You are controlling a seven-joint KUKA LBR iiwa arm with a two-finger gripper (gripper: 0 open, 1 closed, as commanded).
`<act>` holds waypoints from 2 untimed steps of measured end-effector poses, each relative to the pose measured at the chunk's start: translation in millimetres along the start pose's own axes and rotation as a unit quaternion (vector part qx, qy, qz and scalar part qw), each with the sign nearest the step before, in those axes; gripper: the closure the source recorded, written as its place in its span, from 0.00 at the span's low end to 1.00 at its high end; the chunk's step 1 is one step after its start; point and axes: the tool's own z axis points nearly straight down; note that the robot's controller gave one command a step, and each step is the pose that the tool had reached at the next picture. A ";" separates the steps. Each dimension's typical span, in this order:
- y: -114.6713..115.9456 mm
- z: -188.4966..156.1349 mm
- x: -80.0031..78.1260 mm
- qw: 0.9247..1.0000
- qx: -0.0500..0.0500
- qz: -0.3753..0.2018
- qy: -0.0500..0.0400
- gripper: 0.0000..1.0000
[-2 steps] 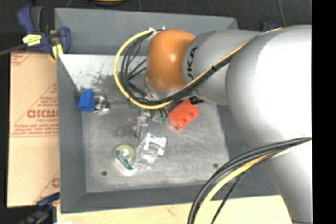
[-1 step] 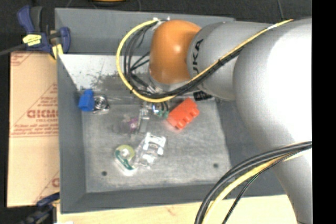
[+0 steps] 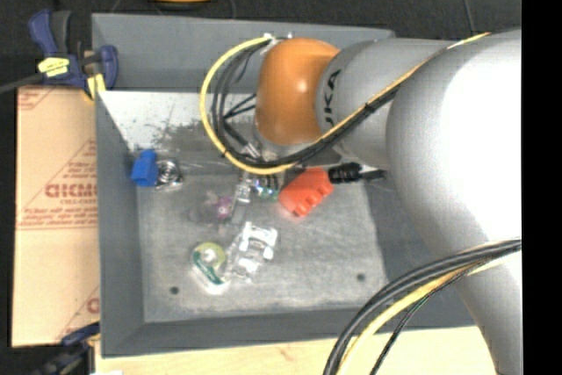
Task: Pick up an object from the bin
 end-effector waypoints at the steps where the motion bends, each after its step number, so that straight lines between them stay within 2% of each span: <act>1: 11.8 31.3 1.3 0.992 0.001 0.128 0.002 0.00; 2: 10.9 30.4 -0.1 0.992 0.002 0.127 0.001 0.00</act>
Offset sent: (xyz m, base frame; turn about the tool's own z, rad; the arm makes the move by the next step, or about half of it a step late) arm 0.0019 0.0127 -0.0311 0.2588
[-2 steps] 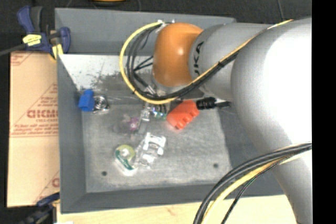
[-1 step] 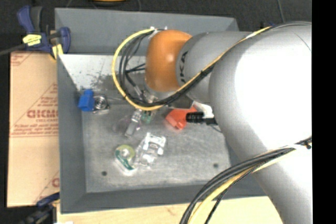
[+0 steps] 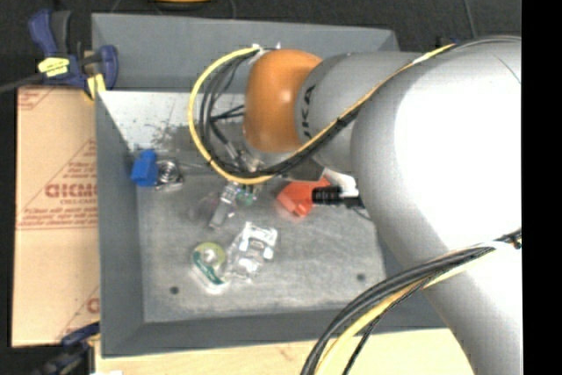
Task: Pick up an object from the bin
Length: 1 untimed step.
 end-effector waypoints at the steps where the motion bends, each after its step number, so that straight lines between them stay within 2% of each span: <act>1: 0.0 -0.4 -0.4 1.000 0.000 -0.001 -0.001 1.00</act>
Offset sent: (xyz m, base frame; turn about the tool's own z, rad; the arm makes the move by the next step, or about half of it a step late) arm 0.0000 0.0000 0.0000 0.0000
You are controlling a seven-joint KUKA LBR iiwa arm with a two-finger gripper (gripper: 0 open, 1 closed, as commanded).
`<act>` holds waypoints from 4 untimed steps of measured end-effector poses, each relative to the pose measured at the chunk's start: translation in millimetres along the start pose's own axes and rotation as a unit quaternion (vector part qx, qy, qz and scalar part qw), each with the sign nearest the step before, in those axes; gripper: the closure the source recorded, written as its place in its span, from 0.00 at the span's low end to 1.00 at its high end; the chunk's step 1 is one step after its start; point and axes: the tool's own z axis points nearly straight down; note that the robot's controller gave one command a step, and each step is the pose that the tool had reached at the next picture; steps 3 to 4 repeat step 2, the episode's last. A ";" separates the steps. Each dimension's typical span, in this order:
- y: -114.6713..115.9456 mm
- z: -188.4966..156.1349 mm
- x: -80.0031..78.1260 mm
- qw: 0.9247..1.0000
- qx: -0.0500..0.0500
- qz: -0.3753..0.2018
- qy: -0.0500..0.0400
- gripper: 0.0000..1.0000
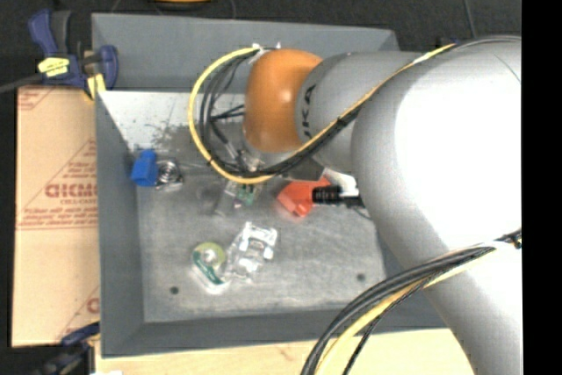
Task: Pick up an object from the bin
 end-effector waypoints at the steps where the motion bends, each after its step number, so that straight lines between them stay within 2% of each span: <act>1: 0.6 -108.2 -3.1 1.000 -0.004 -0.002 -0.004 1.00; 4: 0.7 -117.2 -4.9 1.000 -0.002 -0.003 -0.002 1.00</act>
Offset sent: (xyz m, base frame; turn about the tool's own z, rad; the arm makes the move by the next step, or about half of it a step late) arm -0.0002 -0.0001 0.1018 0.0000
